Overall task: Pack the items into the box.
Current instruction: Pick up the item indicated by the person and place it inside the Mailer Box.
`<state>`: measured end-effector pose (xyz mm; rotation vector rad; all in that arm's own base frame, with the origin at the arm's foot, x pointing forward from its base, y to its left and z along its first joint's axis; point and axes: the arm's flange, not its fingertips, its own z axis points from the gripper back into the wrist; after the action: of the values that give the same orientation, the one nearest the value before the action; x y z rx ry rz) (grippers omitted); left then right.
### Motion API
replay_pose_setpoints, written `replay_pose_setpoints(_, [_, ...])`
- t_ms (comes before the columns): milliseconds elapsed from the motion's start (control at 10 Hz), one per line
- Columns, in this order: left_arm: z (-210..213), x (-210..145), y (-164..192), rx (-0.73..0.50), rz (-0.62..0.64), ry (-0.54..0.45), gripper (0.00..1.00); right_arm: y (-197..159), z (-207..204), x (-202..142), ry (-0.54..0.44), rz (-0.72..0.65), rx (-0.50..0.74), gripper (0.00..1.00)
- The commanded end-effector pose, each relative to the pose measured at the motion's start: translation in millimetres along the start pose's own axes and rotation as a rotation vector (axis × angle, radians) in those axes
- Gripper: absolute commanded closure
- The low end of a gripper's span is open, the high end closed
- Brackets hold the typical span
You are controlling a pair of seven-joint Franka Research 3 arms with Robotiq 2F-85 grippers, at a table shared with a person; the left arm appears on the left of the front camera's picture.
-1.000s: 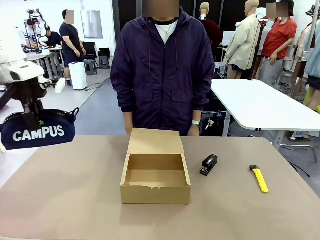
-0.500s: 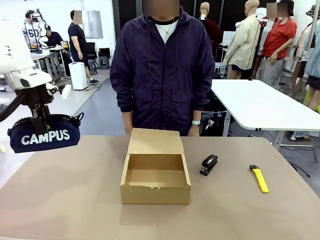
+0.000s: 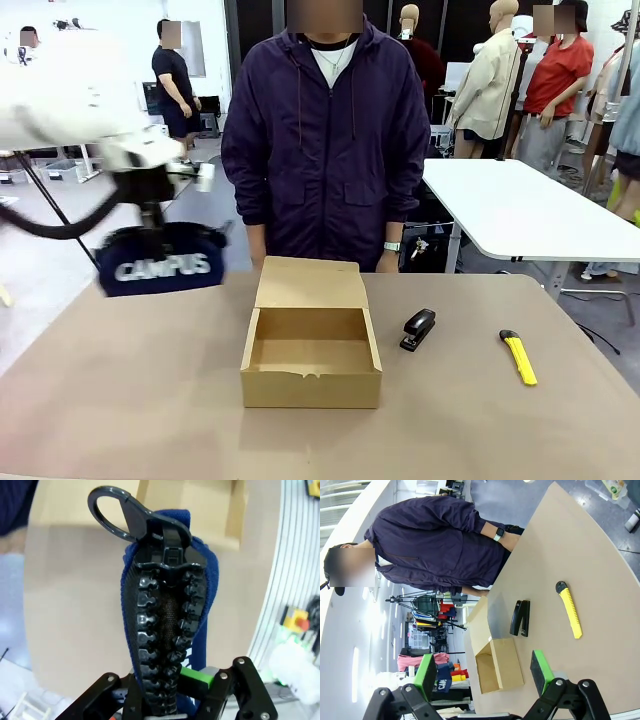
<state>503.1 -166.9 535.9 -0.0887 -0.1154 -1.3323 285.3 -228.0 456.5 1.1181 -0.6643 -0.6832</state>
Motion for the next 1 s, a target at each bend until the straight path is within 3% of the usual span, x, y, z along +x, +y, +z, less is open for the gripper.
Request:
replay_pose_setpoints(0, [-17, 73, 25, -0.022, -0.045, 0.035, 1.0, 0, 0, 1, -0.002, 0.011, 0.013, 0.0])
replay_pose_setpoints(200, [-48, 143, 24, -0.017, -0.071, 0.036, 1.0, 0, 0, 1, -0.002, 0.011, 0.013, 0.0])
replay_pose_setpoints(400, [-79, 188, 18, -0.016, -0.119, 0.031, 1.0, 0, 0, 1, -0.002, 0.011, 0.013, 0.0])
replay_pose_setpoints(900, [-125, 200, -30, -0.075, -0.091, 0.019, 1.0, 0, 0, 1, -0.002, 0.011, 0.013, 0.0])
